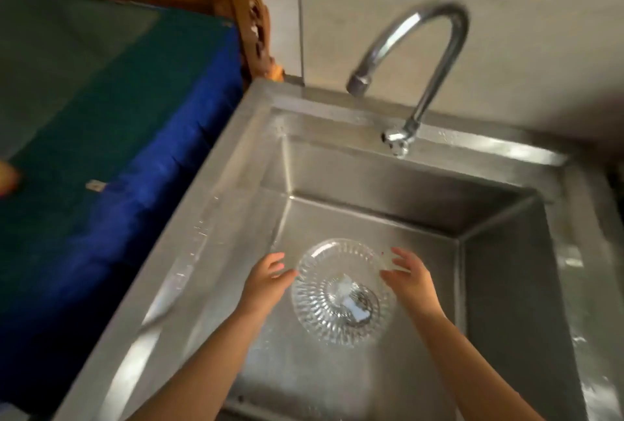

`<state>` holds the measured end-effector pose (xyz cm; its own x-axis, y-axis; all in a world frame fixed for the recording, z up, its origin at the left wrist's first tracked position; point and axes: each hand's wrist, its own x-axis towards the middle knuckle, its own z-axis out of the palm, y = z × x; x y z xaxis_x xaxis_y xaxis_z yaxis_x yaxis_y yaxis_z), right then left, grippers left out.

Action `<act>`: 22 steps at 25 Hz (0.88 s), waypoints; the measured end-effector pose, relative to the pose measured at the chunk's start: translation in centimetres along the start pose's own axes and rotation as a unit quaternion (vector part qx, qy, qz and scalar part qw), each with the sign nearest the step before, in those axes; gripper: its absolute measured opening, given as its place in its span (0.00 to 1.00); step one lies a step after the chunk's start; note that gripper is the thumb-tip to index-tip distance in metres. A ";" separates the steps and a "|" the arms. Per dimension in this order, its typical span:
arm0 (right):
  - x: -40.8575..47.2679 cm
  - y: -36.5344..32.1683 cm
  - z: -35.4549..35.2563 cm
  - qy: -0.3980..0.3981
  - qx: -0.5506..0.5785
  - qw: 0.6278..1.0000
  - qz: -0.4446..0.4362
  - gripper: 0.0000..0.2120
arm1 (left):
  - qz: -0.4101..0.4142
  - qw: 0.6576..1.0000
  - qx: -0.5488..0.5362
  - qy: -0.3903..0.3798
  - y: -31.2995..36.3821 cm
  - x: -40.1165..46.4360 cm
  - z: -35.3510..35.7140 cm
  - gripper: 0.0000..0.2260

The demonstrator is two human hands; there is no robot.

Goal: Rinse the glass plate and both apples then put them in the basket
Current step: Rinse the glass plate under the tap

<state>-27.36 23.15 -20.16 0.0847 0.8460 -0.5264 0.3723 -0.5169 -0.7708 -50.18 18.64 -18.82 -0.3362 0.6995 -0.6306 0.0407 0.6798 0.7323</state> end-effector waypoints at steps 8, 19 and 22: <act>6.1 14.1 1.6 -0.014 -0.063 0.984 0.167 0.35 | -0.176 0.980 0.089 0.027 -10.7 7.8 5.6 0.25; 7.6 14.1 2.1 0.021 0.140 0.973 0.183 0.23 | -0.156 0.982 -0.104 0.014 -12.4 9.8 6.7 0.20; 6.6 11.6 0.4 -0.003 0.195 0.968 0.157 0.27 | -0.140 0.973 -0.173 -0.062 -10.2 8.2 4.9 0.22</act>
<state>-22.85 22.68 -32.73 0.1319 0.6394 -0.7574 -0.0482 -0.7591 -0.6492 -48.78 18.53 -32.68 -0.1717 0.5331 -0.8284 -0.3622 0.7478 0.5564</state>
